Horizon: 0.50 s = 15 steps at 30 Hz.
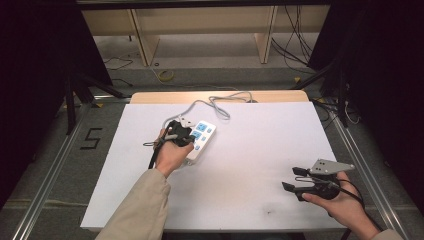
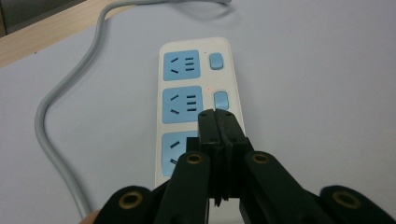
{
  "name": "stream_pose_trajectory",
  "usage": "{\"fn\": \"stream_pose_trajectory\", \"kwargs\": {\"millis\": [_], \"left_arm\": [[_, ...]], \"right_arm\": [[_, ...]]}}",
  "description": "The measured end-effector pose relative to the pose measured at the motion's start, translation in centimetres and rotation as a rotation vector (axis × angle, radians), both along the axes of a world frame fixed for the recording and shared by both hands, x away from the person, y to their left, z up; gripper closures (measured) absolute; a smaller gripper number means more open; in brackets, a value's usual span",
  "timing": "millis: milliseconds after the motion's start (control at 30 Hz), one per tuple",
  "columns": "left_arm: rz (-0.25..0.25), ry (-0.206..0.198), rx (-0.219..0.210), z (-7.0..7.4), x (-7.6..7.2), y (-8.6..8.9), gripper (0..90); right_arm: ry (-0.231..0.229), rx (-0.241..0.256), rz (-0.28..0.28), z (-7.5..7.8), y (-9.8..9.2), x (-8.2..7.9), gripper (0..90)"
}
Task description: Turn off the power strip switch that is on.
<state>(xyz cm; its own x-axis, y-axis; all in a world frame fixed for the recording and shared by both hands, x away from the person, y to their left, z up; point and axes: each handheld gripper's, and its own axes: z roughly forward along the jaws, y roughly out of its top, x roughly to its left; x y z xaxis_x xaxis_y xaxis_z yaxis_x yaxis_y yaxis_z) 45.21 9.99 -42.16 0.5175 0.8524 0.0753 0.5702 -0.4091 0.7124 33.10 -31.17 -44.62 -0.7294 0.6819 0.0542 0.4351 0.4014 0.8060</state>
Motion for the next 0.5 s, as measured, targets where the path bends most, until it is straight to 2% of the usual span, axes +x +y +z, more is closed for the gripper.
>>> {"fn": "stream_pose_trajectory", "kwargs": {"millis": [300,400,500], "left_arm": [[-0.014,-0.012,0.027,0.14,0.12,-0.58,89.9],[-0.026,-0.007,0.032,0.05,0.22,-0.81,89.9],[-0.015,0.009,0.020,-0.04,0.54,-1.01,89.9]], "right_arm": [[0.000,-0.006,0.007,-0.05,-0.07,-0.02,32.0],[-0.004,-0.006,0.007,-0.02,-0.04,-0.03,32.0],[-0.004,-0.010,0.007,0.00,-0.05,-0.11,32.0]]}}
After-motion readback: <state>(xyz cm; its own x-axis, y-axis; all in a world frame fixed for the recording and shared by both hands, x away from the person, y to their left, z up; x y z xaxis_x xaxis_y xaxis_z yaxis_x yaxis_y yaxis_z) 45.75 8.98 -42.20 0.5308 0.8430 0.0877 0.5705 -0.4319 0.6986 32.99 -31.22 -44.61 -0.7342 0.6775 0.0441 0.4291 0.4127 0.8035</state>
